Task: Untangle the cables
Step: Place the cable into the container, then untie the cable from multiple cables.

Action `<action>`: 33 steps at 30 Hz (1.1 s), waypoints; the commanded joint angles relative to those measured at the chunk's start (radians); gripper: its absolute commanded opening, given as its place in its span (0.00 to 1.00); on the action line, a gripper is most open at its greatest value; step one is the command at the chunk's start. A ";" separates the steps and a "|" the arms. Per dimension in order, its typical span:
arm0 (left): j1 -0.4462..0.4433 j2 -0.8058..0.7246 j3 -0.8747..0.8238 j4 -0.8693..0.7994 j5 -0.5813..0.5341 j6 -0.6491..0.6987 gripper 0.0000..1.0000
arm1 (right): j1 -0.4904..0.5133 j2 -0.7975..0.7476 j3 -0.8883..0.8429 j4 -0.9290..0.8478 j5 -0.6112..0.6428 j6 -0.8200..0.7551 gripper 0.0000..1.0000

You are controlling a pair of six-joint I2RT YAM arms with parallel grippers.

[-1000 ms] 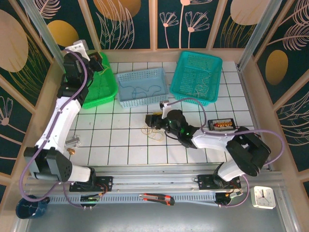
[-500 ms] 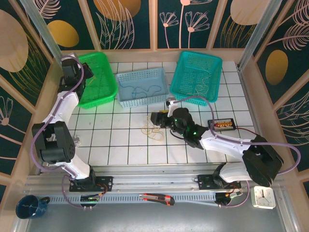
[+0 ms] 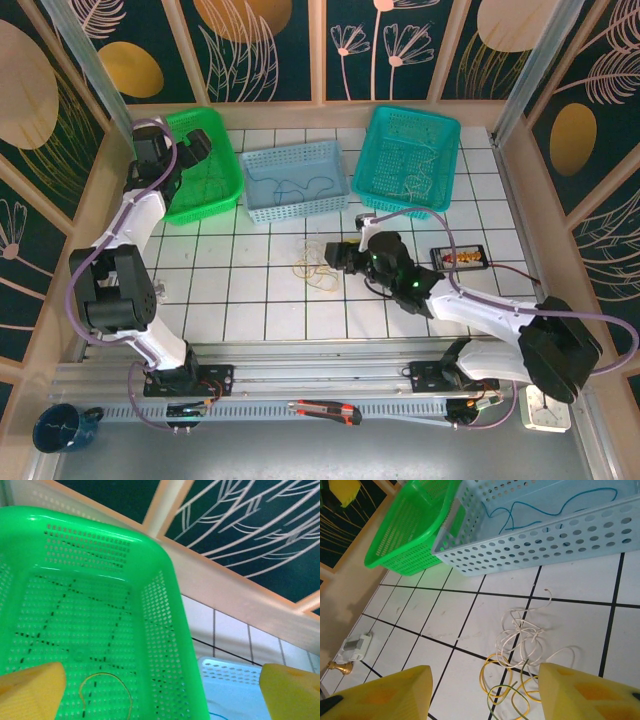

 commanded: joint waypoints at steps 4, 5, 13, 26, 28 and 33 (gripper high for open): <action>0.004 -0.106 -0.003 0.032 0.209 -0.075 0.99 | -0.011 -0.038 -0.053 -0.055 0.028 0.032 0.57; 0.001 -0.124 -0.023 0.040 0.231 -0.086 0.99 | -0.011 -0.038 -0.064 -0.055 0.028 0.036 0.57; -0.149 -0.304 -0.266 0.093 0.291 -0.151 0.99 | -0.011 0.074 -0.119 -0.011 -0.050 0.017 0.54; -0.359 -0.456 -0.698 0.347 0.279 -0.397 0.99 | -0.008 0.265 -0.100 0.064 -0.168 -0.041 0.45; -0.364 -0.454 -0.710 0.355 0.284 -0.403 0.99 | -0.008 0.281 -0.091 0.066 -0.167 -0.046 0.45; -0.366 -0.444 -0.708 0.364 0.300 -0.407 0.99 | -0.010 0.323 -0.065 0.081 -0.162 -0.055 0.42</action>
